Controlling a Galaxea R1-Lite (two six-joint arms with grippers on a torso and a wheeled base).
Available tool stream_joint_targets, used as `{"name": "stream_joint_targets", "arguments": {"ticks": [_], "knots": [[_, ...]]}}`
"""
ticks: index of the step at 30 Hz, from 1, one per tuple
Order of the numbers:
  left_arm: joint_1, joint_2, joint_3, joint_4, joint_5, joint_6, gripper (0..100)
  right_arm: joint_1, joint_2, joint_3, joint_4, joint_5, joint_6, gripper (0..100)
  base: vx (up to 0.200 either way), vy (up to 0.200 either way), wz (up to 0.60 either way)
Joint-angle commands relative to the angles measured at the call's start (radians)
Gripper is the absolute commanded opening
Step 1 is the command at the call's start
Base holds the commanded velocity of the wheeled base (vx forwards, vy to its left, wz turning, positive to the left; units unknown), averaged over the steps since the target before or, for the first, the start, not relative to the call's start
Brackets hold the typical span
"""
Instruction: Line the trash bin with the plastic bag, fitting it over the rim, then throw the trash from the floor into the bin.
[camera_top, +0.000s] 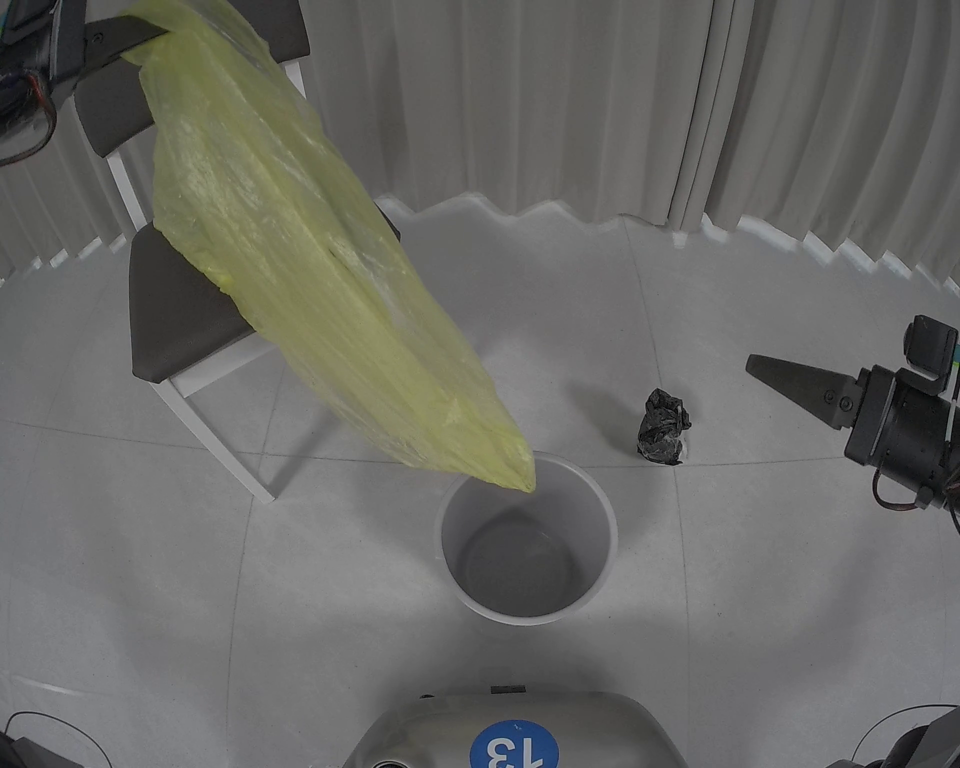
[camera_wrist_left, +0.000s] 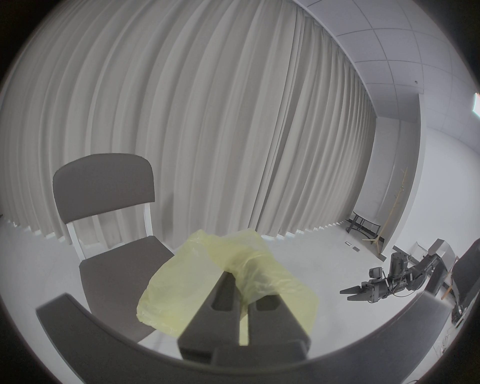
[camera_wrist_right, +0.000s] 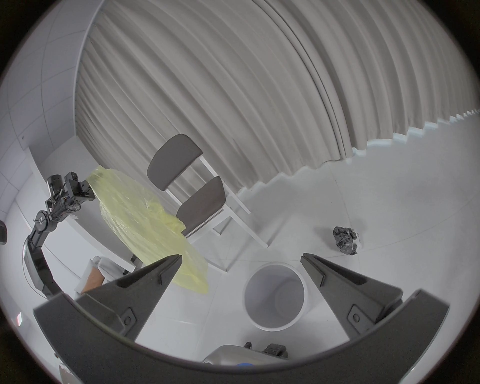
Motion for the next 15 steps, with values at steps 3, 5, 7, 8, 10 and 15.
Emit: {"name": "stream_joint_targets", "arguments": {"ticks": [3,5,7,8,10,15], "knots": [[-0.187,-0.117,0.204,-0.119,0.12,-0.021,0,0.032,0.05,0.016,-0.001,-0.004,-0.001,100,0.0,0.0,0.0],[-0.204,-0.117,0.238,-0.172,0.136,-0.035,0,0.046,0.05,0.021,-0.001,-0.004,-0.001,100,0.0,0.0,0.0],[-0.207,-0.109,0.279,-0.254,0.144,-0.044,0,0.062,0.05,0.028,-0.001,-0.004,-0.004,100,0.0,0.0,0.0],[-0.207,-0.105,0.294,-0.284,0.146,-0.046,0,0.069,0.05,0.031,-0.001,-0.004,-0.004,100,0.0,0.0,0.0],[-0.206,-0.085,0.349,-0.385,0.162,-0.047,0,0.087,0.051,0.044,-0.001,-0.006,-0.004,100,0.0,0.0,0.0],[-0.207,-0.079,0.394,-0.452,0.178,-0.047,0,0.138,0.079,0.062,-0.01,-0.009,-0.001,100,0.0,0.0,0.0]]}}
